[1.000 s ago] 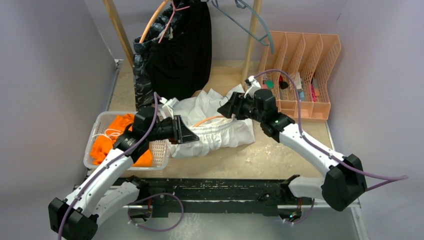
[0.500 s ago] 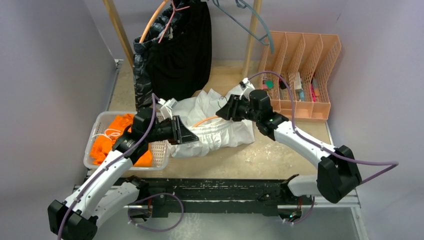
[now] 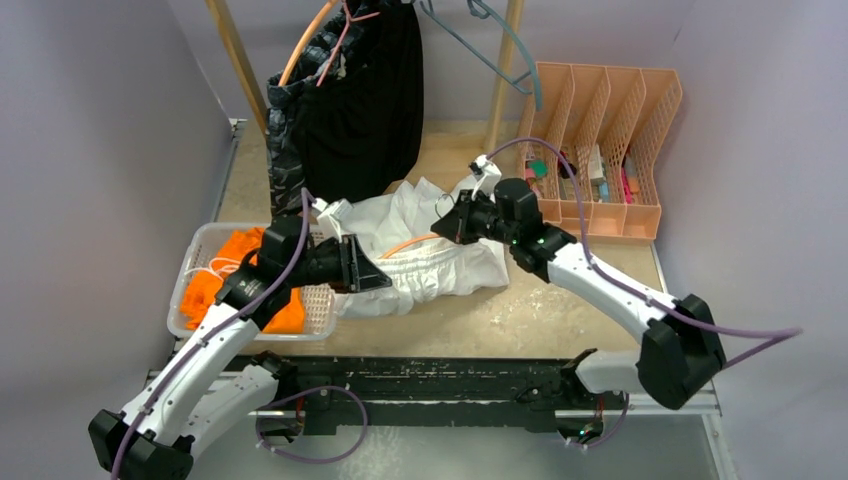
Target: Remove the shorts from the hanger
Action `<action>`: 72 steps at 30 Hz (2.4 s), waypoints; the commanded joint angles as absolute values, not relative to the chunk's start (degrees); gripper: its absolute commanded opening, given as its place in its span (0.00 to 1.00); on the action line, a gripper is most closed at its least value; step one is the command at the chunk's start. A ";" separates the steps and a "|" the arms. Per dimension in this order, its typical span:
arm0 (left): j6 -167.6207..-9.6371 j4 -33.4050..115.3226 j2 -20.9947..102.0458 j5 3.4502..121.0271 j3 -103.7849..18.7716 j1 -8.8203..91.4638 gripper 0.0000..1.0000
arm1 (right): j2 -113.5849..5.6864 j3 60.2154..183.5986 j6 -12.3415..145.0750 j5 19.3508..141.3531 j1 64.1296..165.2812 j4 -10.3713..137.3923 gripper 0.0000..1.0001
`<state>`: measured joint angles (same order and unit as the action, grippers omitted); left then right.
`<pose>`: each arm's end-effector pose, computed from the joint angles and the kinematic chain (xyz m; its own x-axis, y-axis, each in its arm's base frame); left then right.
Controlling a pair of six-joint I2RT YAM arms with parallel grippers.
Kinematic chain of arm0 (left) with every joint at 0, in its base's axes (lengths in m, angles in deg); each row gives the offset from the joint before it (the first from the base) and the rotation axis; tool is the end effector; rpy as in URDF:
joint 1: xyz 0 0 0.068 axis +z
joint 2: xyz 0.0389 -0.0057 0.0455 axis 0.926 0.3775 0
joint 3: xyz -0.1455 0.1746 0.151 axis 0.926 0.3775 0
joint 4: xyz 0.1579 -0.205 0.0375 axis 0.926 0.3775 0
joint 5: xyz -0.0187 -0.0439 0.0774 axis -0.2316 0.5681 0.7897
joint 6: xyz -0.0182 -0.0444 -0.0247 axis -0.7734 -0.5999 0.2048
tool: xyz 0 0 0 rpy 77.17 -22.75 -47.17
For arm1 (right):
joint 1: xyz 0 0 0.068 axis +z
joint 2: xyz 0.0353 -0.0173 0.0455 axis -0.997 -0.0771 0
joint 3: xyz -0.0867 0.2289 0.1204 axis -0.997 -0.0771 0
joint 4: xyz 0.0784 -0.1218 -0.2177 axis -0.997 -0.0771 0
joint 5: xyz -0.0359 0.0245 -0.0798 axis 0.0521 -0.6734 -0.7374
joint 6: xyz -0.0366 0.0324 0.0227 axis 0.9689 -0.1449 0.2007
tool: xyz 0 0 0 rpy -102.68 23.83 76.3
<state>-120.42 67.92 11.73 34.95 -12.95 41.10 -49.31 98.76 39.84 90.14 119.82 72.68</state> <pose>0.1491 -0.0983 0.2985 -0.8769 -0.1841 -0.4441 0.3006 0.5108 -0.8054 0.2507 0.1835 0.2968 -0.6096 0.2195 -0.7618 -0.5274 0.6051 0.5964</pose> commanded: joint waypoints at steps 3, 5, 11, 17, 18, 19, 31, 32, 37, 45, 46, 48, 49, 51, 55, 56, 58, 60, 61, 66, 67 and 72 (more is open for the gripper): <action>-116.07 74.01 11.22 42.74 -20.37 40.92 0.48 | -35.14 99.27 42.45 82.49 121.81 69.72 0.00; -117.18 73.27 11.61 44.99 -21.39 40.93 0.55 | -32.10 100.91 44.20 76.02 123.18 64.33 0.00; -119.66 71.74 16.68 47.65 -29.08 40.93 0.63 | -28.97 111.46 49.33 57.63 131.51 48.54 0.00; -117.01 74.44 20.92 49.15 -33.13 40.90 0.69 | -32.66 110.90 47.51 50.08 133.13 44.64 0.00; -116.12 76.64 21.47 50.64 -33.70 40.92 0.70 | -34.13 110.61 46.45 48.71 133.13 43.27 0.00; -115.40 78.61 21.61 52.54 -34.27 40.93 0.70 | -34.99 110.22 44.32 47.89 133.13 42.13 0.00; -118.99 81.13 17.49 62.09 -29.70 40.86 0.77 | -27.11 99.69 41.01 47.90 133.04 53.27 0.00; -120.30 79.90 17.95 60.69 -29.50 40.87 0.77 | -26.75 99.18 41.34 47.67 133.04 53.97 0.00; -123.72 81.47 22.49 64.13 -31.82 38.03 0.75 | -26.09 97.38 42.97 45.14 133.04 55.25 0.00; -126.89 80.63 29.00 73.46 -37.12 26.88 0.73 | -27.89 96.28 45.40 42.26 133.04 57.09 0.00; -127.04 81.39 29.97 75.33 -37.74 25.33 0.73 | -28.23 96.22 45.41 41.97 133.04 57.01 0.00; -127.56 83.03 31.39 79.08 -38.46 22.09 0.73 | -28.77 96.16 45.43 41.50 133.04 56.78 0.00; -127.64 83.17 31.85 79.82 -38.34 21.31 0.71 | -28.90 96.19 45.41 41.25 133.03 56.58 0.00; -127.67 83.76 32.66 80.48 -37.80 20.58 0.69 | -28.80 96.11 45.41 41.08 133.04 56.52 0.00; -128.05 86.05 33.91 84.66 -37.83 20.11 0.69 | -26.81 94.72 46.26 42.05 133.04 58.55 0.00; -128.61 85.90 33.96 85.83 -37.90 20.10 0.69 | -26.36 94.31 46.25 42.44 133.04 59.04 0.00; -130.80 86.97 34.72 90.48 -38.83 20.14 0.70 | -25.54 93.20 45.60 43.27 133.04 60.24 0.00; -132.47 86.60 35.62 92.79 -39.78 20.14 0.70 | -25.25 92.05 45.77 44.09 133.04 62.00 0.00; -133.10 85.33 35.85 92.62 -40.02 20.06 0.70 | -25.37 91.91 45.95 44.14 133.06 62.43 0.00; -134.32 75.27 36.22 86.38 -37.55 20.02 0.71 | -26.94 92.99 45.20 44.32 133.04 60.01 0.00; -134.09 74.65 36.74 85.55 -37.23 20.01 0.71 | -26.91 93.04 45.05 44.39 133.04 59.87 0.00; -132.64 77.51 39.53 85.58 -36.66 20.01 0.53 | -25.31 92.00 44.39 45.43 133.04 60.75 0.00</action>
